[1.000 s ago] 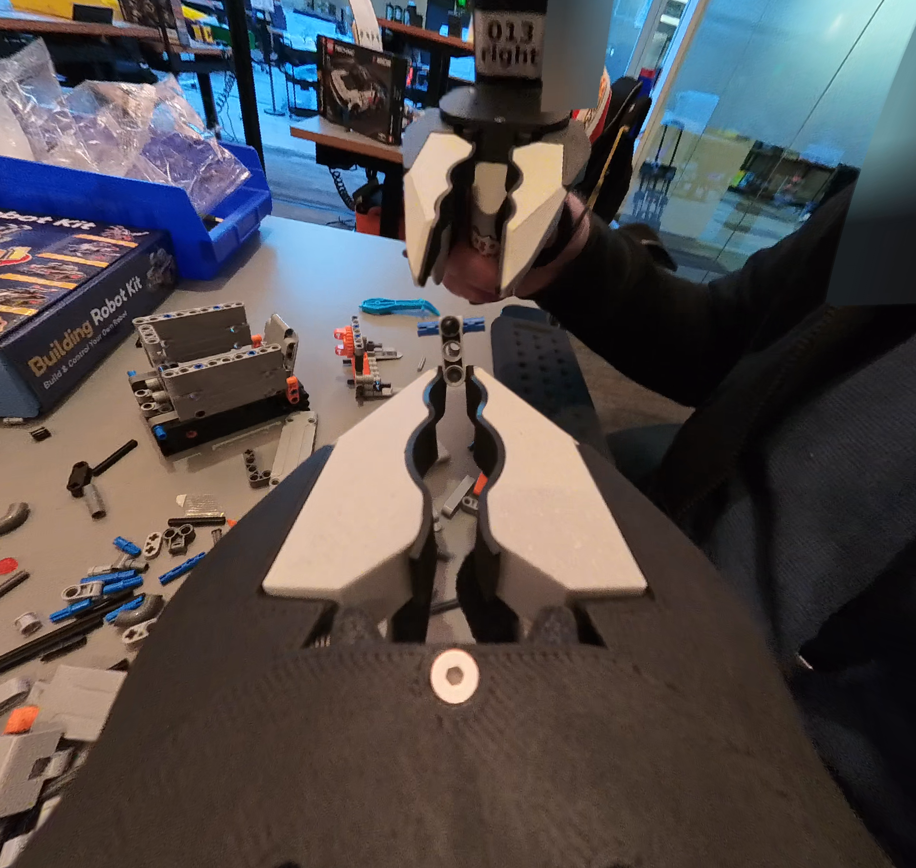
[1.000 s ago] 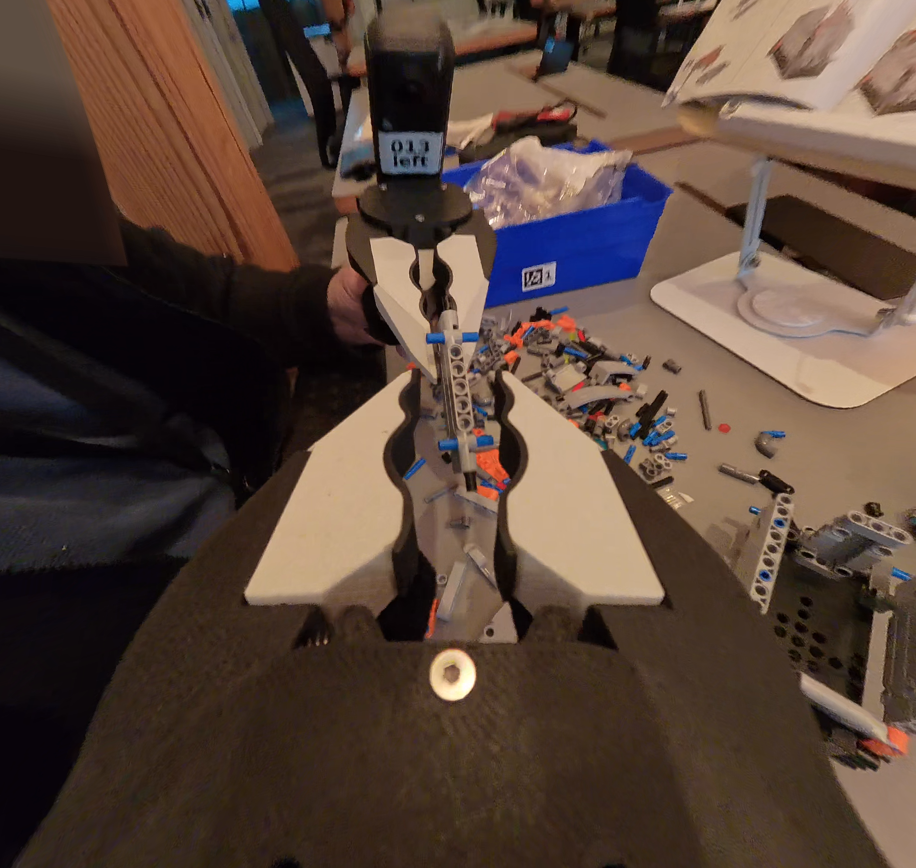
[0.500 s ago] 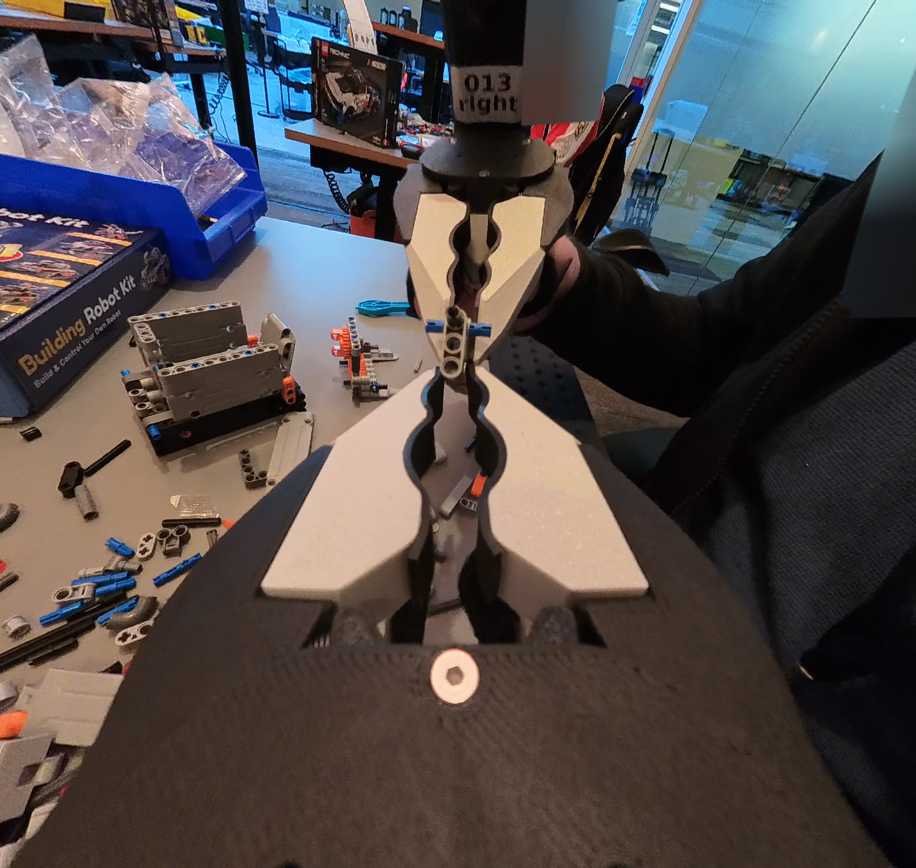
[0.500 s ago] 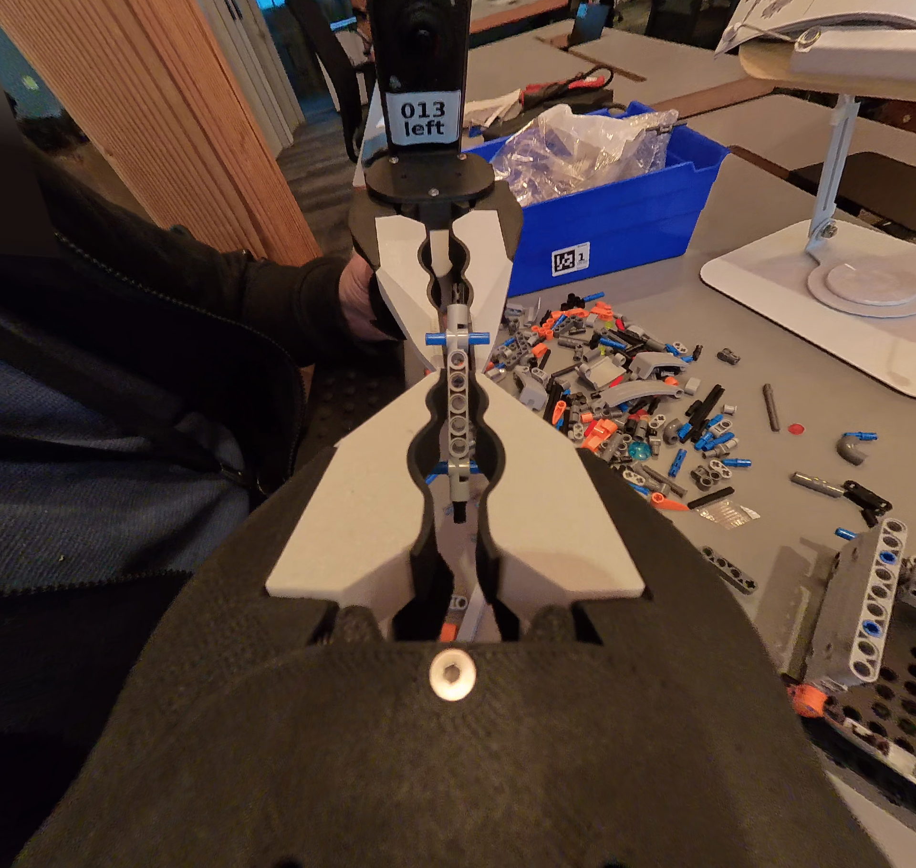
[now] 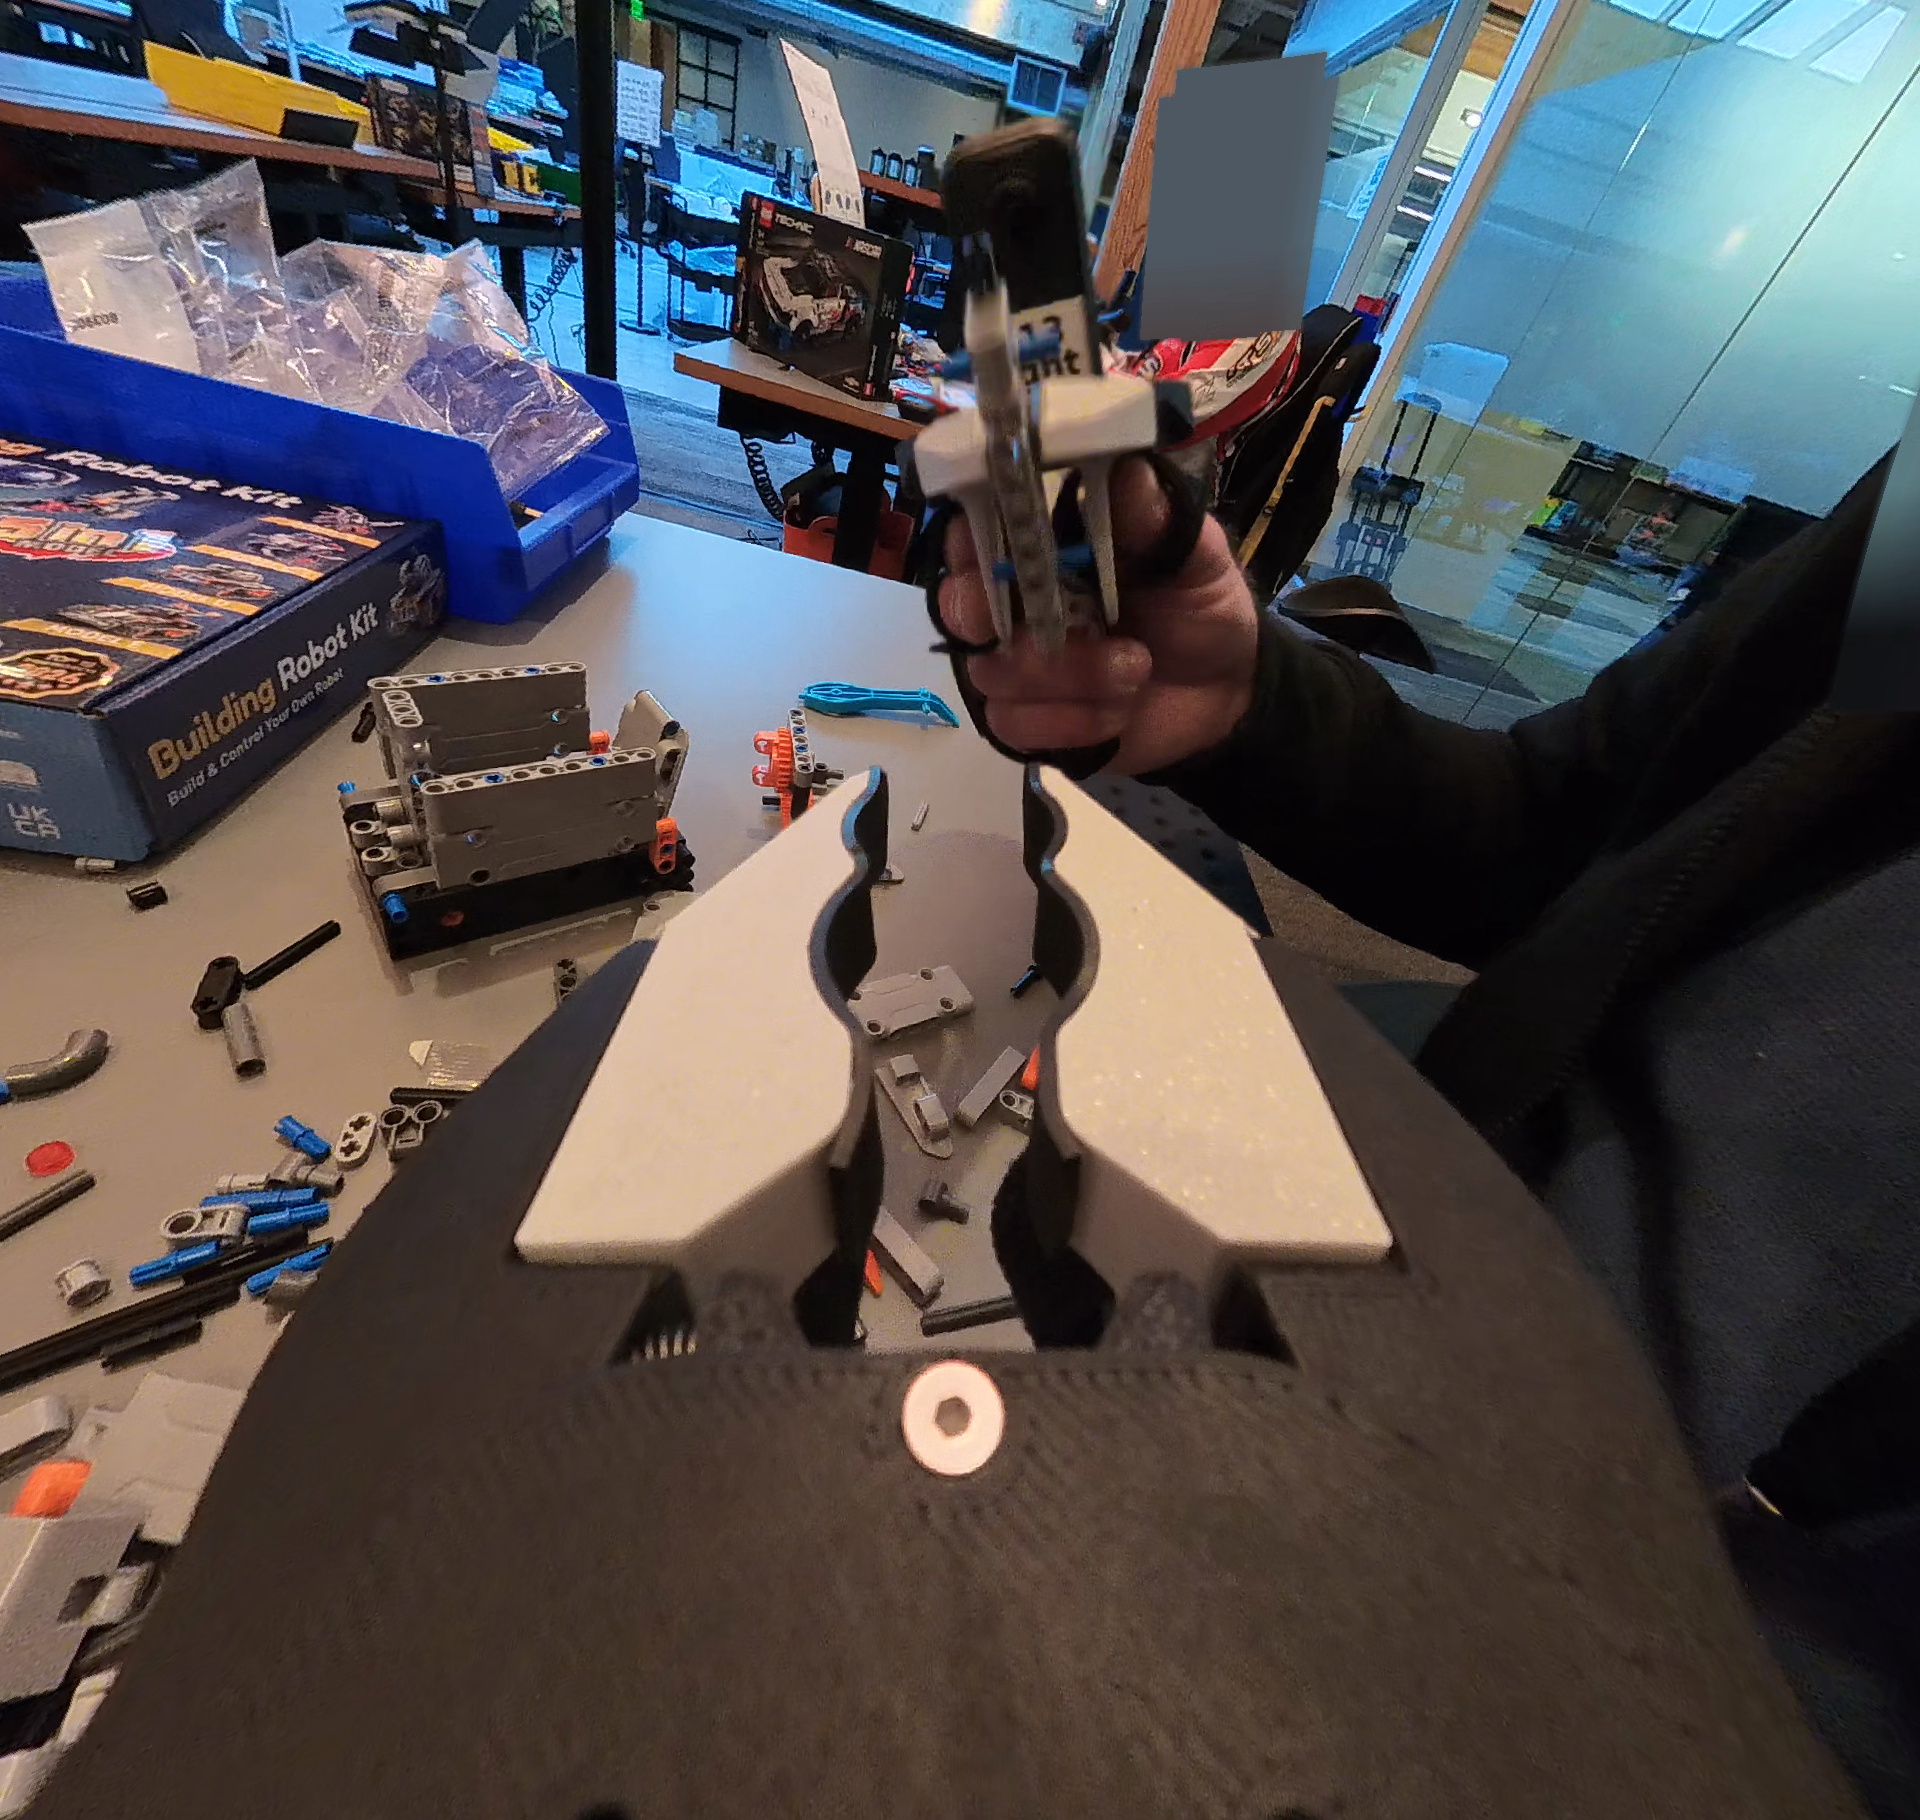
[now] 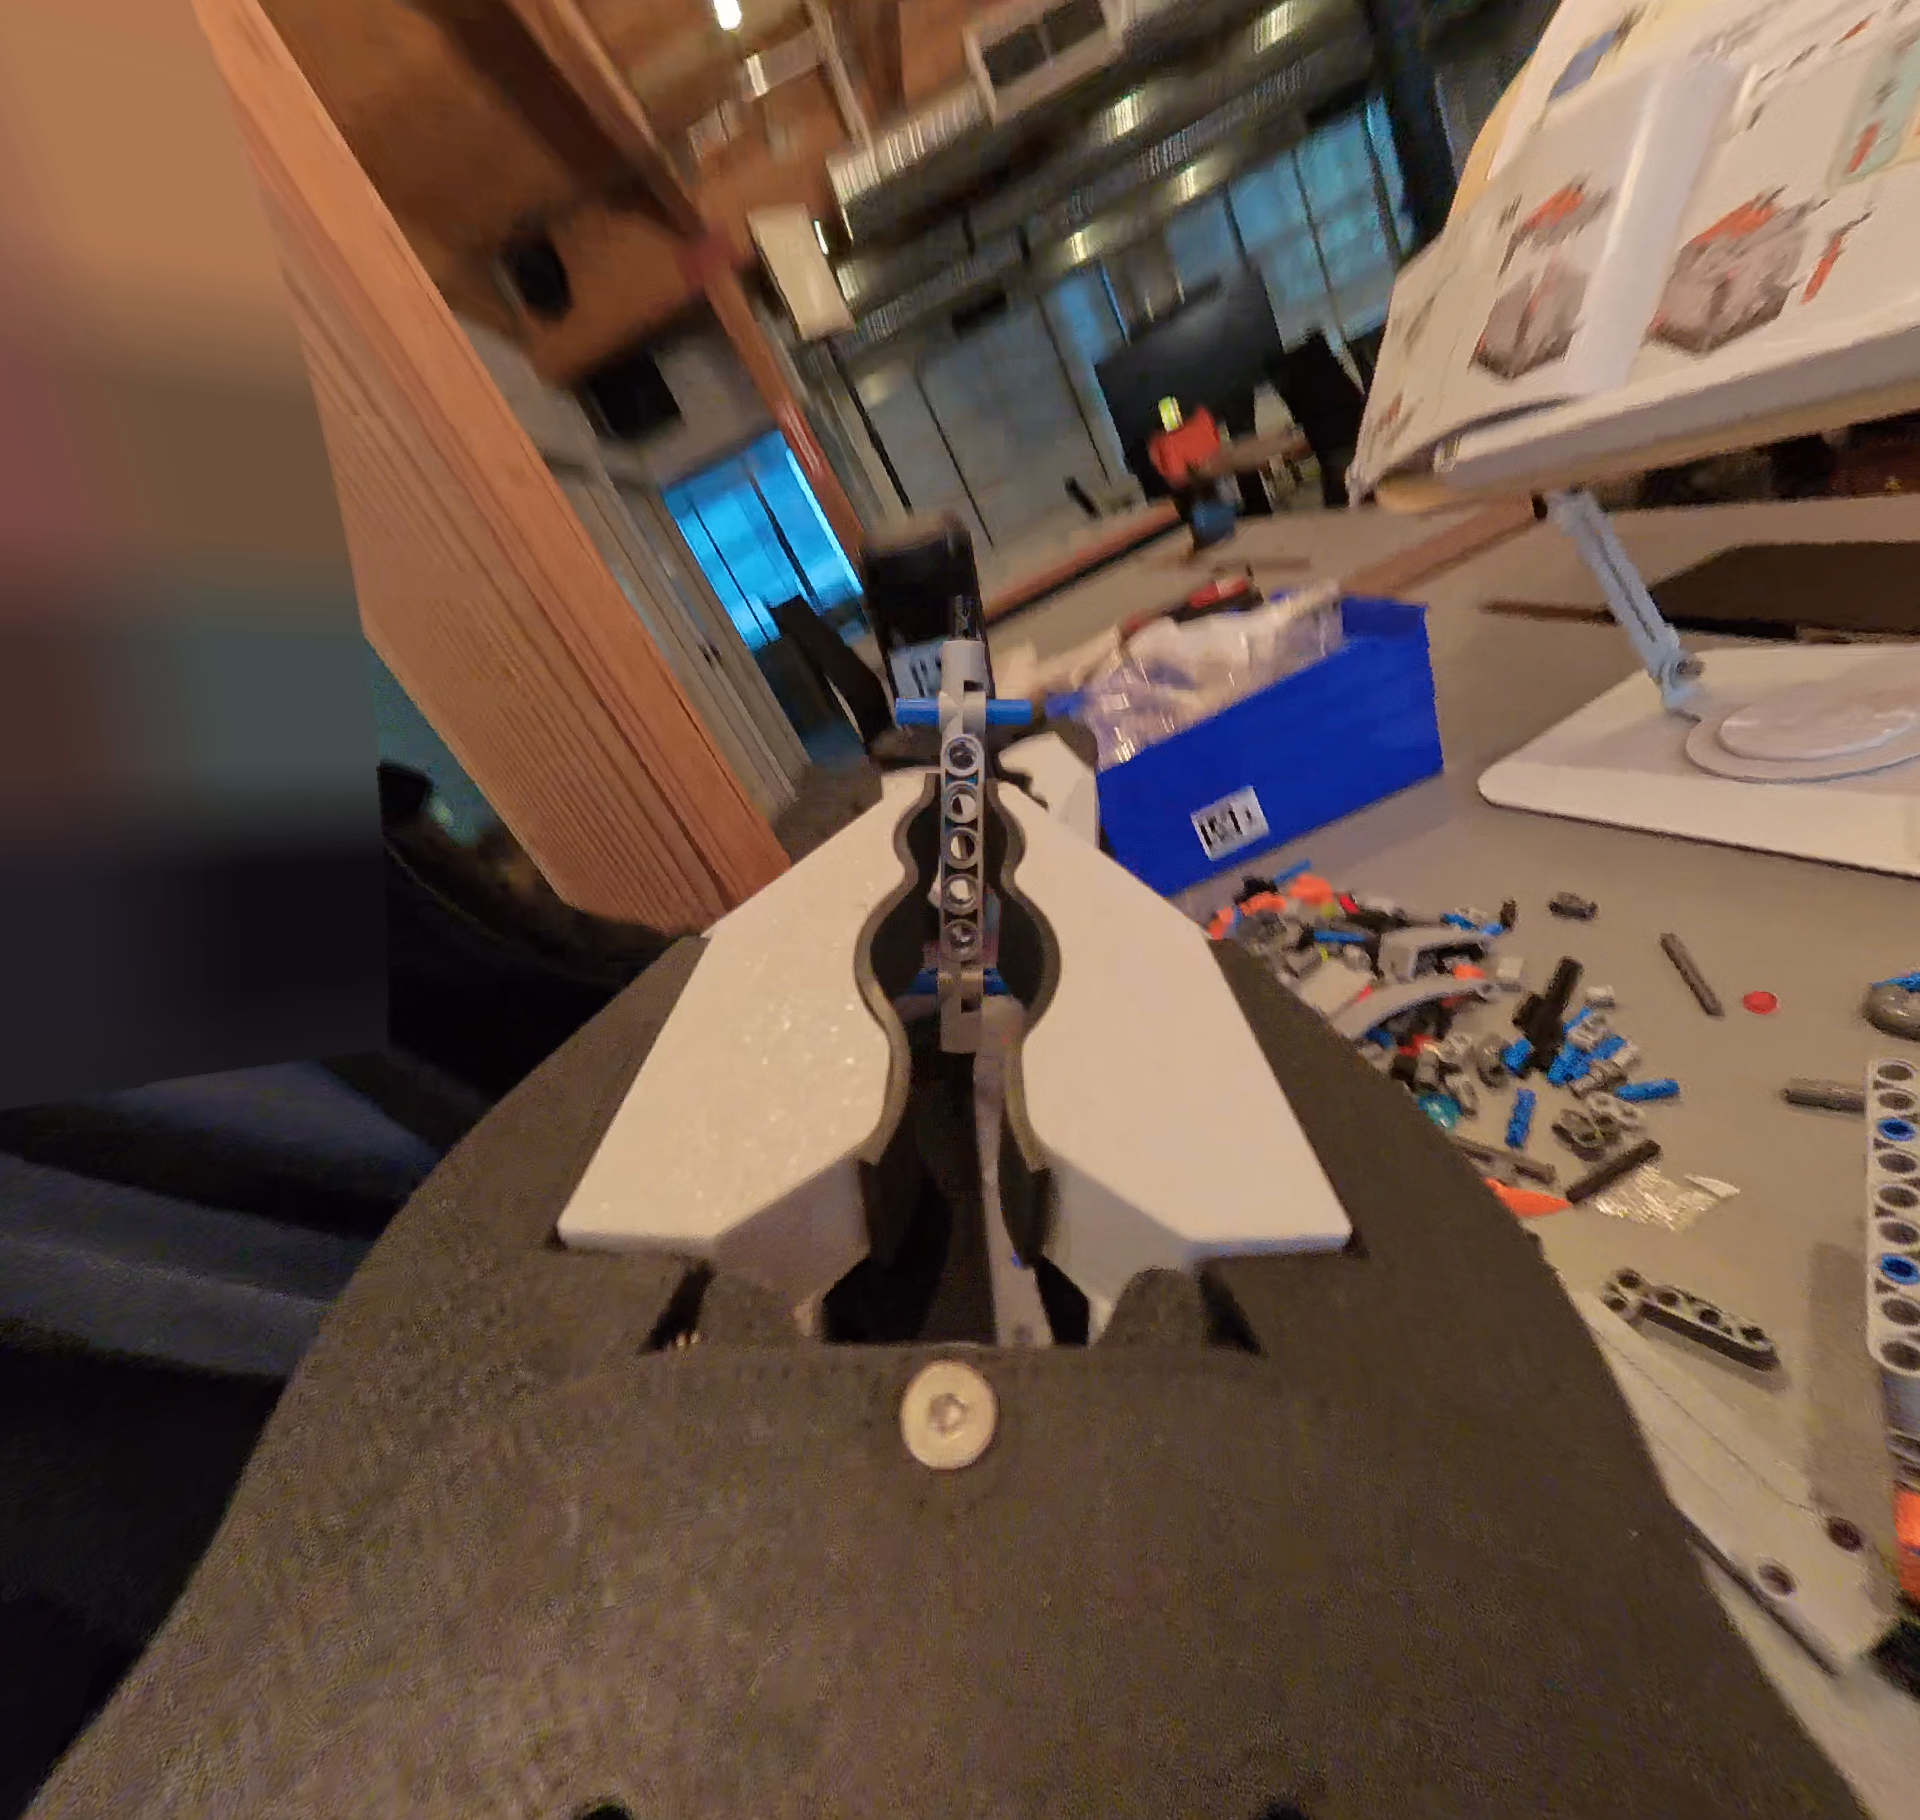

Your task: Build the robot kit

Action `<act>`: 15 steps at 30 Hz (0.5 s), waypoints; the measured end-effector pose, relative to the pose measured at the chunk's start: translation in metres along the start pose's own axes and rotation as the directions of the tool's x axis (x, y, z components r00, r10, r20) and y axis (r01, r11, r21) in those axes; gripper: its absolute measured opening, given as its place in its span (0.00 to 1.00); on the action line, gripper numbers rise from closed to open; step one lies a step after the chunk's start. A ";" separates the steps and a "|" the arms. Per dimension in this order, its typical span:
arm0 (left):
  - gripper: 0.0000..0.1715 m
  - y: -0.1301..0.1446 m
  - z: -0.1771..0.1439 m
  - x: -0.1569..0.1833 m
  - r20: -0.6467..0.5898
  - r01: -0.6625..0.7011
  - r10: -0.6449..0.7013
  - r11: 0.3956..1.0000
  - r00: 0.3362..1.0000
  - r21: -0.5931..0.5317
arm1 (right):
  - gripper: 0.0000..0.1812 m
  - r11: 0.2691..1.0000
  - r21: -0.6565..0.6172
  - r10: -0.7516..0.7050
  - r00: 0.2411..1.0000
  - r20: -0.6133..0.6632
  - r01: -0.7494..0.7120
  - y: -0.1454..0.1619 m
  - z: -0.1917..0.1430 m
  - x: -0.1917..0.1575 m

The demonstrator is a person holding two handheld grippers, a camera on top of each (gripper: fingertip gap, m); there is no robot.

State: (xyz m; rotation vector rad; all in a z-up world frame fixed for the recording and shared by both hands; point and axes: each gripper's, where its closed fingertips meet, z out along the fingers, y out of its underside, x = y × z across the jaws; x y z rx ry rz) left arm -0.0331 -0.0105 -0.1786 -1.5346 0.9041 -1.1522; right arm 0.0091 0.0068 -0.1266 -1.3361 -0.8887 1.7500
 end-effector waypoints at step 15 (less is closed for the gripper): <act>0.14 0.017 0.011 -0.005 0.033 -0.026 0.029 0.997 0.999 -0.077 | 0.03 0.946 0.323 -0.034 0.996 0.087 0.004 -0.048 -0.087 -0.022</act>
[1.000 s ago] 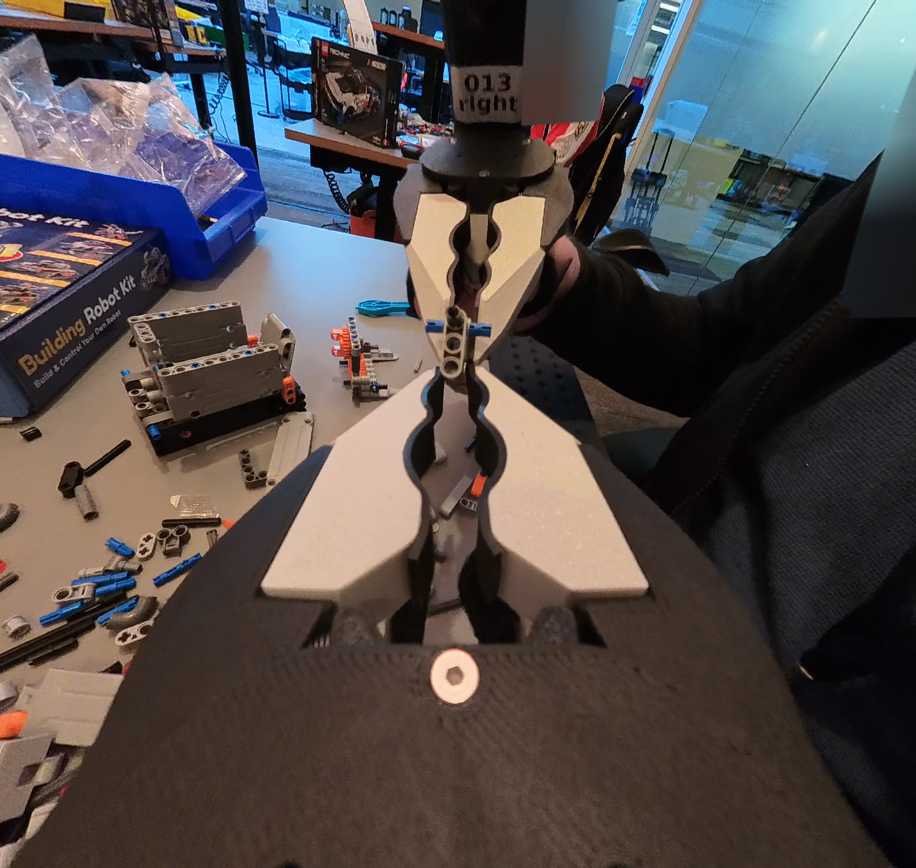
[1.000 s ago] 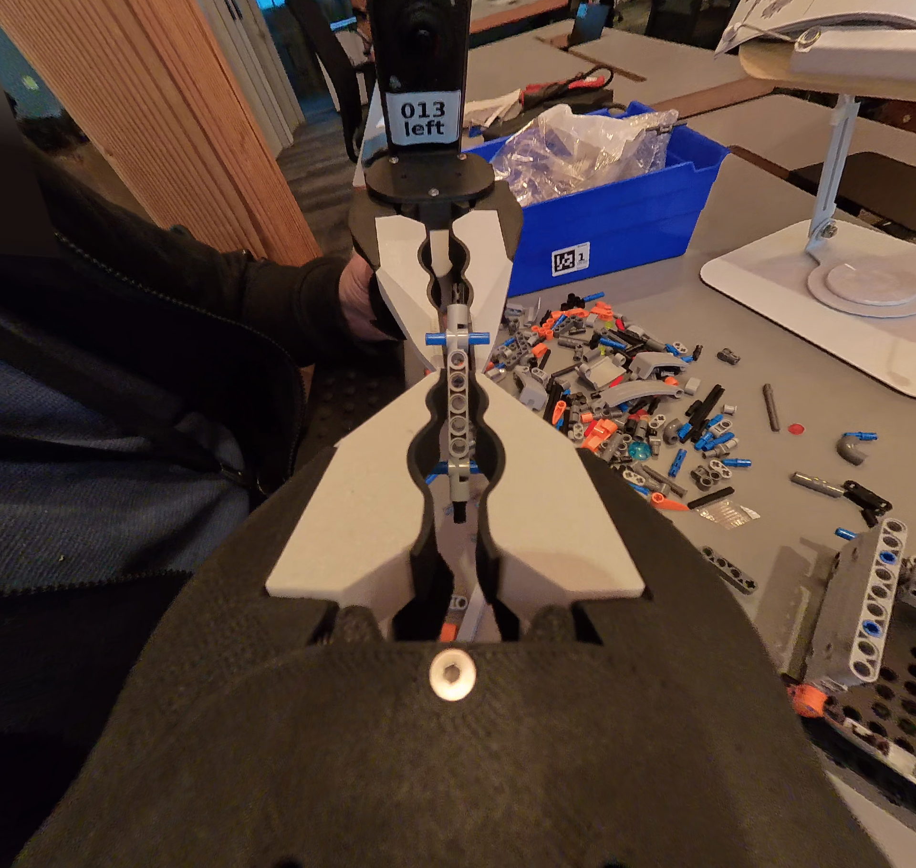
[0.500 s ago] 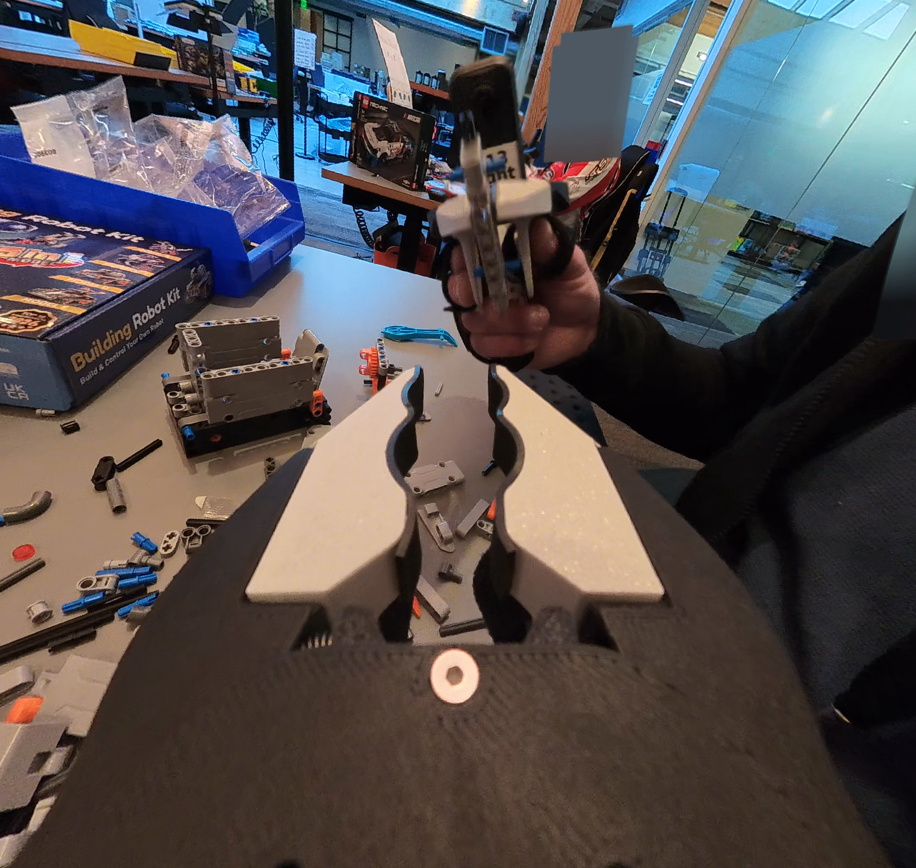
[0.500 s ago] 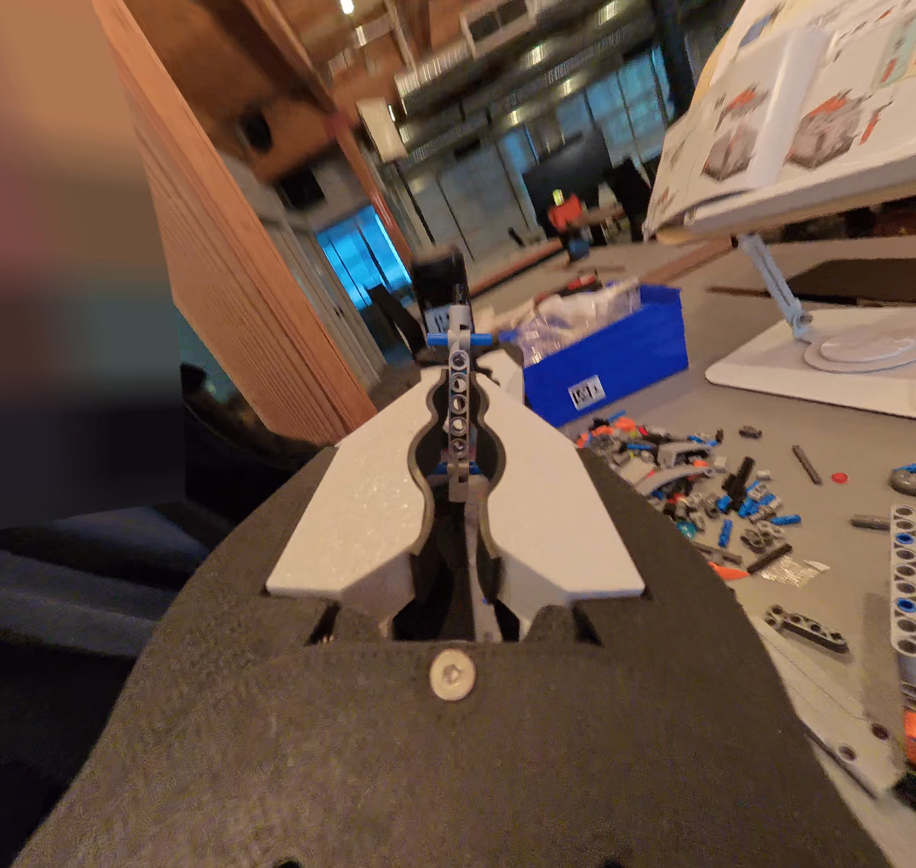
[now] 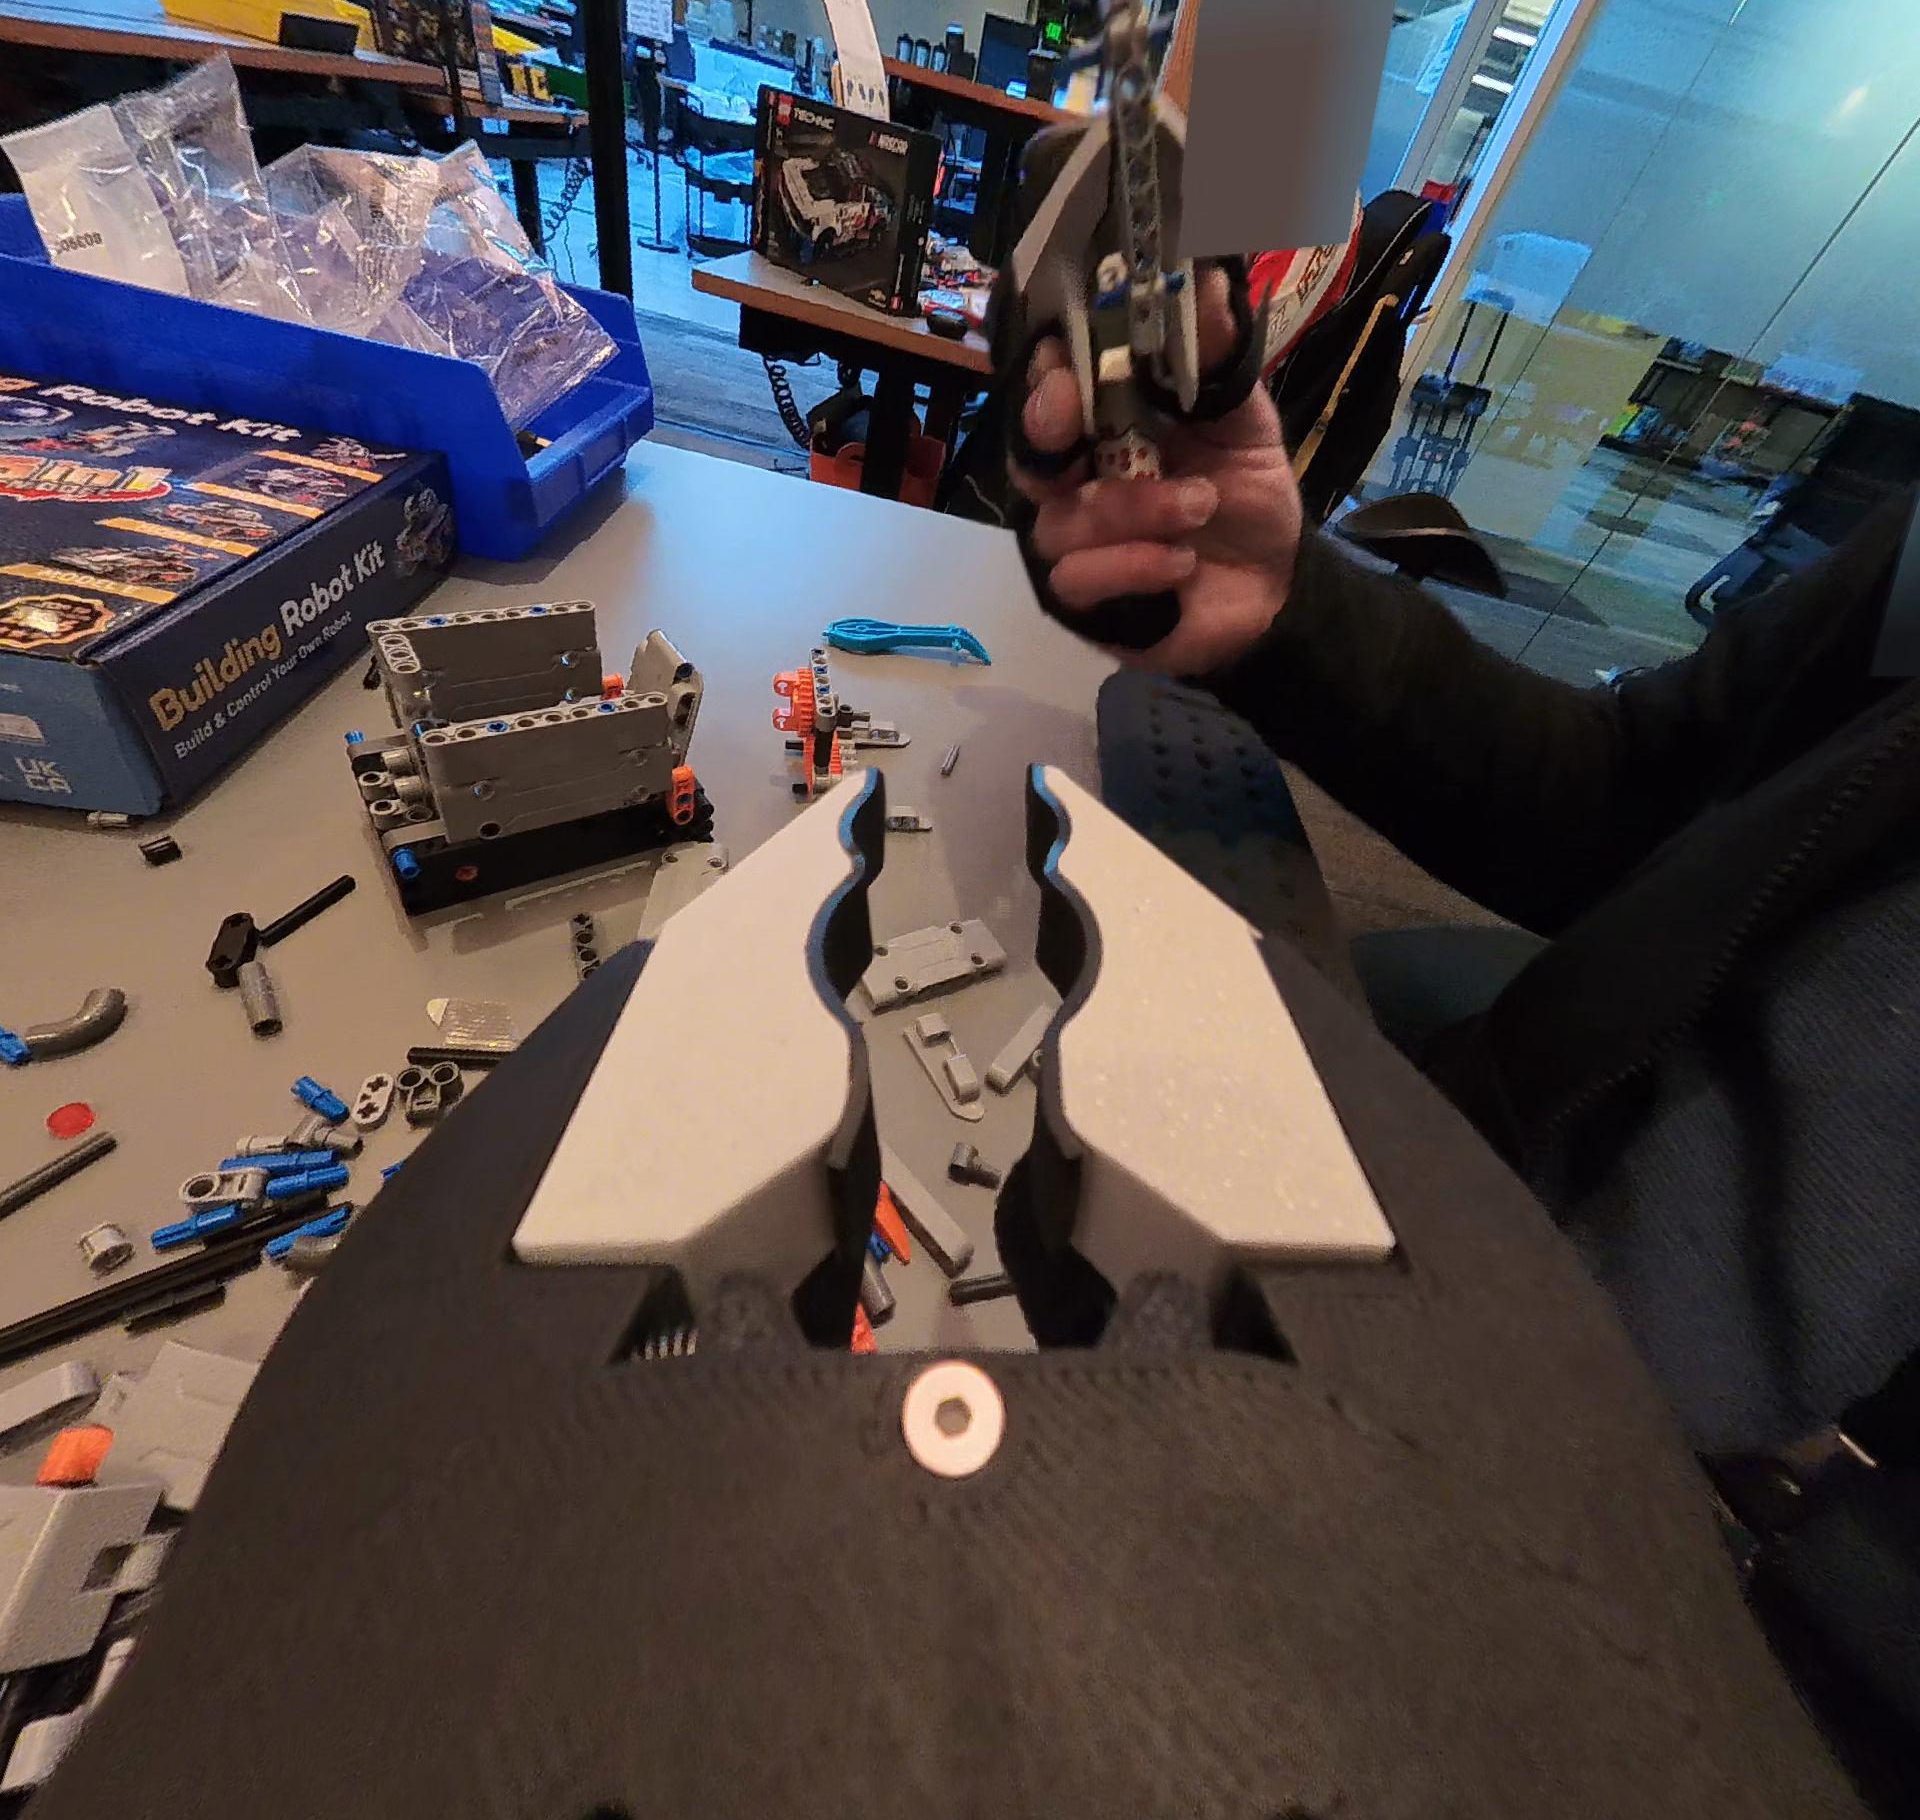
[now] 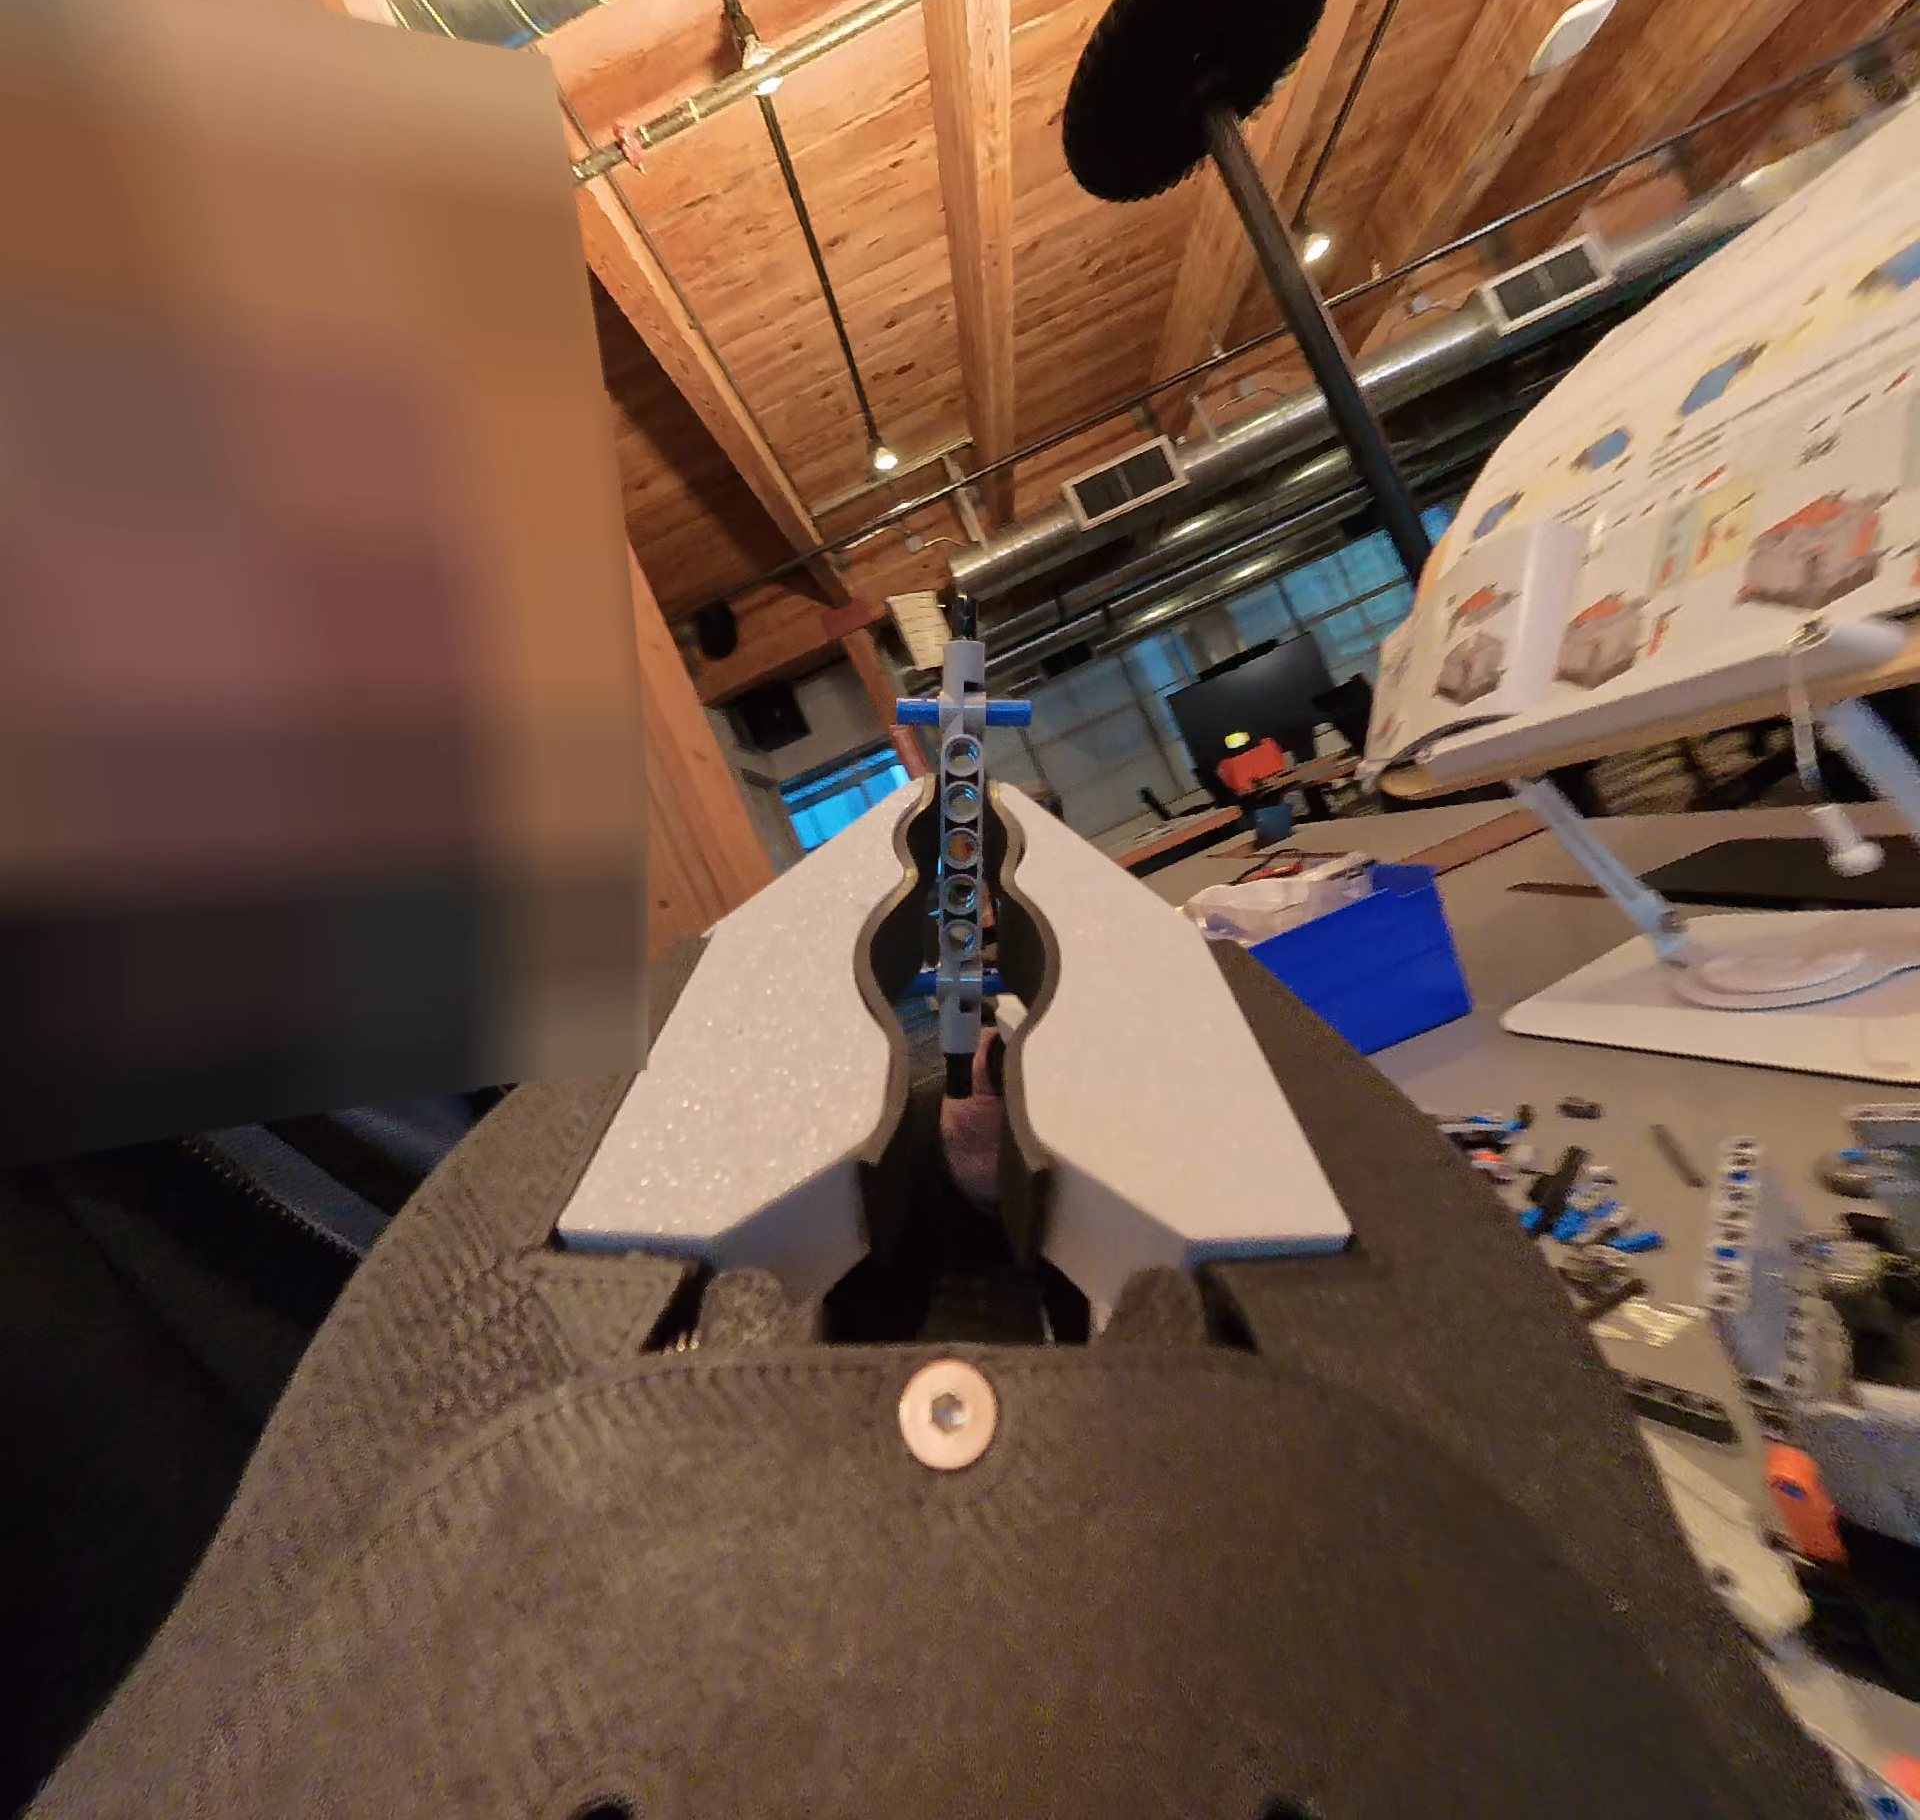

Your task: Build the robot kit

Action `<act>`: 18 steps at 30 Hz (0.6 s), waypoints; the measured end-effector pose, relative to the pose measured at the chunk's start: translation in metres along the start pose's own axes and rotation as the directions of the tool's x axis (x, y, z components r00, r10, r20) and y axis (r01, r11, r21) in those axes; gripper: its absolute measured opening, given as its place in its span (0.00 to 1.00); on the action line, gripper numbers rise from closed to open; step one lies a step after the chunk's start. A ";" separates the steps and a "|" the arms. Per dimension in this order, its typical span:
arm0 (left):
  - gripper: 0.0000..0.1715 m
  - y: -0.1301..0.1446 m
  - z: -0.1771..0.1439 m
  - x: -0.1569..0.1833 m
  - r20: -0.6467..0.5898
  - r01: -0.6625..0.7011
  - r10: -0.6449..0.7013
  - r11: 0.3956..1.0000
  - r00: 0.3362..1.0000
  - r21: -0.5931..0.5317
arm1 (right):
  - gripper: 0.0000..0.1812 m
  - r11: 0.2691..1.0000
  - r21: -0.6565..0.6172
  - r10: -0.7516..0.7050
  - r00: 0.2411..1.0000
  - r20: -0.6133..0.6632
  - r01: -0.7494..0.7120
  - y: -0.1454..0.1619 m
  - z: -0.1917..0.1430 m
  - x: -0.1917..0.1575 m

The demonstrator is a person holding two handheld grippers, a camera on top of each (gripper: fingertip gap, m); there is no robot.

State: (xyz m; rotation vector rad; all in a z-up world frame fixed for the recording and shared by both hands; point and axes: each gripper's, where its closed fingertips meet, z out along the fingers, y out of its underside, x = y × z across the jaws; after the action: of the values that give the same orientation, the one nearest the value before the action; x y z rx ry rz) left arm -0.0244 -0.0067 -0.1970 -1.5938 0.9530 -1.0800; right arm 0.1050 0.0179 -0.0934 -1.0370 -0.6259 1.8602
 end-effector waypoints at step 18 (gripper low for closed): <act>0.22 0.015 0.076 -0.010 0.050 -0.151 0.179 0.928 0.983 -0.342 | 0.03 0.989 -0.132 -0.122 0.904 -0.409 0.074 0.004 -0.101 0.017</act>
State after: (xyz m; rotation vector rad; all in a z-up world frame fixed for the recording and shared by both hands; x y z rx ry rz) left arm 0.0434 0.0199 -0.2250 -1.7790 1.2439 -0.7576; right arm 0.1847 0.0314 -0.1561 -1.4018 -0.5195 1.4632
